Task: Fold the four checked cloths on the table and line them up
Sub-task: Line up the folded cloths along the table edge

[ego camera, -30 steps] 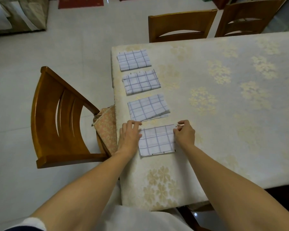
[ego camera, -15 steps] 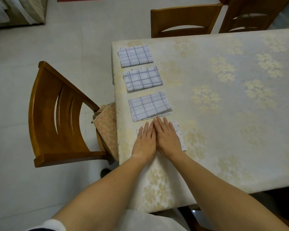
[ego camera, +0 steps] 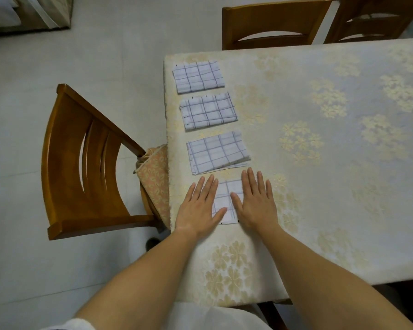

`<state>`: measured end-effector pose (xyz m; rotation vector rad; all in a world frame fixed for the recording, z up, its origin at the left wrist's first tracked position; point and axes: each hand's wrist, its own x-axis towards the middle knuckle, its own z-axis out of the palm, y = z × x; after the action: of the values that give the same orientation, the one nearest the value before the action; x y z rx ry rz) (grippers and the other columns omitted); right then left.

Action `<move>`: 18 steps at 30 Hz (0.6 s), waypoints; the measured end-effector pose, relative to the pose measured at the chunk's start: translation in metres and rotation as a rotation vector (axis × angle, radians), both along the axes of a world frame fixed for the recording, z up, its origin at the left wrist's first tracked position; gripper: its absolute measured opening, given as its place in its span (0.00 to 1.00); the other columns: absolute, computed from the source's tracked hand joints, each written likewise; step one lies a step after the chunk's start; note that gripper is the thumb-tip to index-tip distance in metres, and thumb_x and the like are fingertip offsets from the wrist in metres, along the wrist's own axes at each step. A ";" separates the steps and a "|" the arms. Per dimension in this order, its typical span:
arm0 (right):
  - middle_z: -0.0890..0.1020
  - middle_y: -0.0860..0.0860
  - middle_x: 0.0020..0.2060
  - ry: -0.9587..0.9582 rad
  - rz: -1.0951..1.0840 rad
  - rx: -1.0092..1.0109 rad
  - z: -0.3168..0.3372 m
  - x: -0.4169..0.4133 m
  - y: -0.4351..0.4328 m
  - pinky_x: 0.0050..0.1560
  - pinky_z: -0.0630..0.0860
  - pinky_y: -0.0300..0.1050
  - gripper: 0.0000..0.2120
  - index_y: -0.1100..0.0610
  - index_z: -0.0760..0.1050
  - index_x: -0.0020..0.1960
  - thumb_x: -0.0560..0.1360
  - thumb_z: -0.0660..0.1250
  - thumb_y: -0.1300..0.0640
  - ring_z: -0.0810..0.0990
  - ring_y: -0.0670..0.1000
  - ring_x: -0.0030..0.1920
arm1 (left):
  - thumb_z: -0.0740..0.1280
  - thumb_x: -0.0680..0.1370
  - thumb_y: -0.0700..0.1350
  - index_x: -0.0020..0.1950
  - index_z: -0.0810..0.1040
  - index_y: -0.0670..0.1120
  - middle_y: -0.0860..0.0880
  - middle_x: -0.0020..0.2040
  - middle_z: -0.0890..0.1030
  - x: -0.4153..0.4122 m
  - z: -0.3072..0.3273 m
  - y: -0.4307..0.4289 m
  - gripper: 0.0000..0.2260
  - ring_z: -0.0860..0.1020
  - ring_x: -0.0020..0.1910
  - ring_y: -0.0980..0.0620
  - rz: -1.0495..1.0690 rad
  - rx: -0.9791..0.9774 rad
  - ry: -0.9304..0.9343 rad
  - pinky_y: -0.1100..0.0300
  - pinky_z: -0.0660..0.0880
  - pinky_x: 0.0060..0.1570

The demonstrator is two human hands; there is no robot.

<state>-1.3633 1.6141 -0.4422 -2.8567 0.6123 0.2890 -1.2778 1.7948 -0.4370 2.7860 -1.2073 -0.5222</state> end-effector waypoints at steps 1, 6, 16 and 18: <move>0.32 0.48 0.79 0.001 -0.021 0.005 0.001 -0.001 -0.001 0.79 0.35 0.53 0.36 0.52 0.30 0.80 0.82 0.37 0.34 0.30 0.50 0.79 | 0.41 0.83 0.67 0.81 0.31 0.49 0.52 0.80 0.29 0.002 0.001 0.005 0.36 0.27 0.78 0.53 0.003 -0.002 0.005 0.52 0.32 0.78; 0.31 0.52 0.79 0.008 -0.096 0.076 0.005 -0.001 -0.005 0.80 0.37 0.53 0.38 0.55 0.29 0.80 0.82 0.38 0.33 0.30 0.52 0.79 | 0.41 0.83 0.66 0.80 0.30 0.46 0.51 0.80 0.28 0.009 0.004 0.016 0.36 0.27 0.77 0.55 0.021 -0.014 0.039 0.54 0.35 0.79; 0.36 0.55 0.80 0.002 -0.191 0.020 0.000 -0.006 0.027 0.80 0.39 0.57 0.35 0.55 0.34 0.81 0.82 0.35 0.37 0.32 0.56 0.79 | 0.38 0.84 0.61 0.80 0.31 0.46 0.50 0.81 0.32 -0.006 0.001 0.013 0.31 0.30 0.79 0.56 0.200 -0.116 0.042 0.55 0.36 0.80; 0.35 0.54 0.80 0.002 -0.174 0.012 0.000 -0.003 0.027 0.80 0.38 0.57 0.35 0.55 0.34 0.81 0.82 0.36 0.36 0.31 0.55 0.79 | 0.37 0.83 0.61 0.80 0.31 0.46 0.50 0.81 0.32 -0.003 -0.001 0.012 0.32 0.31 0.79 0.55 0.203 -0.111 0.036 0.56 0.35 0.79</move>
<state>-1.3665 1.6408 -0.4427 -2.7682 0.8496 0.2661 -1.2804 1.8071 -0.4380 2.7502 -0.9033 -0.4713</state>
